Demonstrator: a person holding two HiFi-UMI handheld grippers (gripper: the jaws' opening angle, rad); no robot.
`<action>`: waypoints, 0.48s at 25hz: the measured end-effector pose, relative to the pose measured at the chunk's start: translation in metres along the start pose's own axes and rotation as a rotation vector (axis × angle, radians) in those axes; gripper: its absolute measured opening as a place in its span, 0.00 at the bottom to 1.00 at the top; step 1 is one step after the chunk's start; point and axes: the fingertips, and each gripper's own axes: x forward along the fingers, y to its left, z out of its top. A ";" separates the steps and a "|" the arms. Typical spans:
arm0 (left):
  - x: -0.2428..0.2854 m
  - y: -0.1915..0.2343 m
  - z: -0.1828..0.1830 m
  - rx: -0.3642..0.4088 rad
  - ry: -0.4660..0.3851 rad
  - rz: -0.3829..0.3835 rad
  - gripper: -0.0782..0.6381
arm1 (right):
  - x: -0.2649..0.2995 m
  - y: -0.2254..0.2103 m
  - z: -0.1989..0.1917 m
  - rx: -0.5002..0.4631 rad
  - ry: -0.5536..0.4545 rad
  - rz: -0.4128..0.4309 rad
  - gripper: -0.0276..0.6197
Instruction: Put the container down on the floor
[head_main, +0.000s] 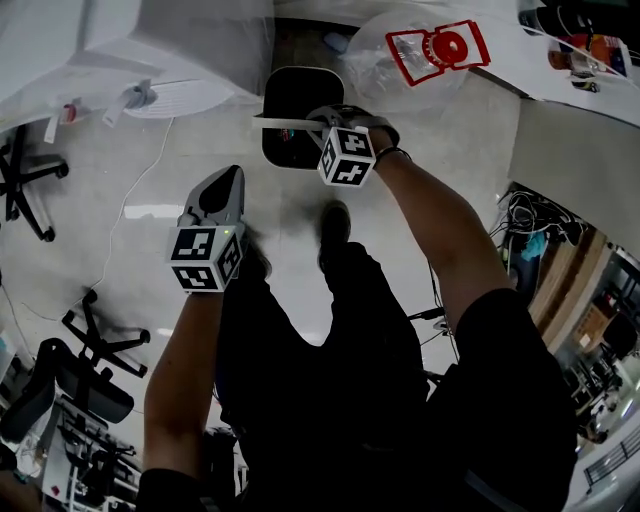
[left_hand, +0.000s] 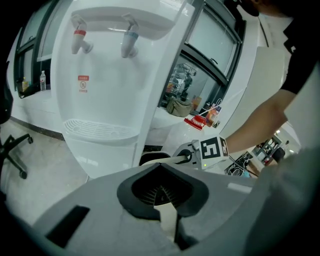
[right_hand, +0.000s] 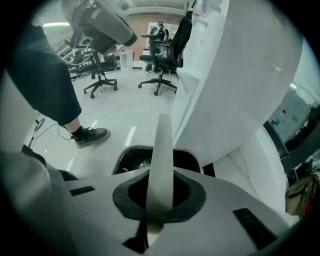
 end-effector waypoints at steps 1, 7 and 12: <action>0.001 0.001 -0.003 0.007 0.004 0.001 0.12 | 0.005 0.000 -0.003 -0.008 0.005 0.001 0.07; 0.006 0.005 -0.018 -0.013 0.018 0.000 0.12 | 0.014 -0.010 -0.024 0.041 0.014 -0.017 0.07; 0.008 0.001 -0.024 -0.034 0.029 -0.009 0.12 | 0.011 -0.014 -0.040 0.056 0.061 -0.033 0.07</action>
